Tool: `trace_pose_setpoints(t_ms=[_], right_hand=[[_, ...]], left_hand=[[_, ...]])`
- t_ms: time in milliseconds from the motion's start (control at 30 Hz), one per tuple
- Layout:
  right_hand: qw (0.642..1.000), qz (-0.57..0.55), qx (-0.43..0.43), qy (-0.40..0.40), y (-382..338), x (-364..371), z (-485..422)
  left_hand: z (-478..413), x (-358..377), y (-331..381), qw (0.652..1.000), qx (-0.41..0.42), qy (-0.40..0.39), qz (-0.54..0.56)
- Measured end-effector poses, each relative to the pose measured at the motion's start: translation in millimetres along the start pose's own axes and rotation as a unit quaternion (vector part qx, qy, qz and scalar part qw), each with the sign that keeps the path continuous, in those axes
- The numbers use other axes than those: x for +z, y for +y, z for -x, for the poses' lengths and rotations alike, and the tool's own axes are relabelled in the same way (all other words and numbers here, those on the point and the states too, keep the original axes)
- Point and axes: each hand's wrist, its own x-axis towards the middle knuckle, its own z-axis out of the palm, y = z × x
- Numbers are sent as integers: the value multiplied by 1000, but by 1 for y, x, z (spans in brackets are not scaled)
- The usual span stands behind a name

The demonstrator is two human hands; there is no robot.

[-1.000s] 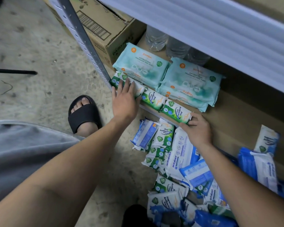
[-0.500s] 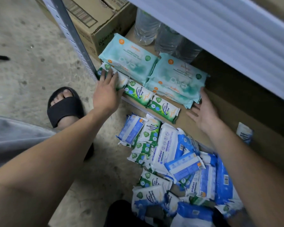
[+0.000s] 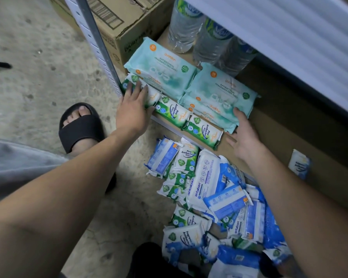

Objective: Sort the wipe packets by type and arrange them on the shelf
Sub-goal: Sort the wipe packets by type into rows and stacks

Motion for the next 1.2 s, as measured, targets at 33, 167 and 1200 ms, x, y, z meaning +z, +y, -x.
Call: trace_pose_setpoints(t_ms=[33,167,1200], right_hand=[[1000,-3,0,5,2,0,2],[1000,-5,-2,16,5,3,4],[947,217,-163,170,145,-115,160]], left_hand=[[0,1,0,1000,0,-1,-1],[-1,1,-1,1000,-5,-7,-3],[140,51,93,984,-77,-129,90]])
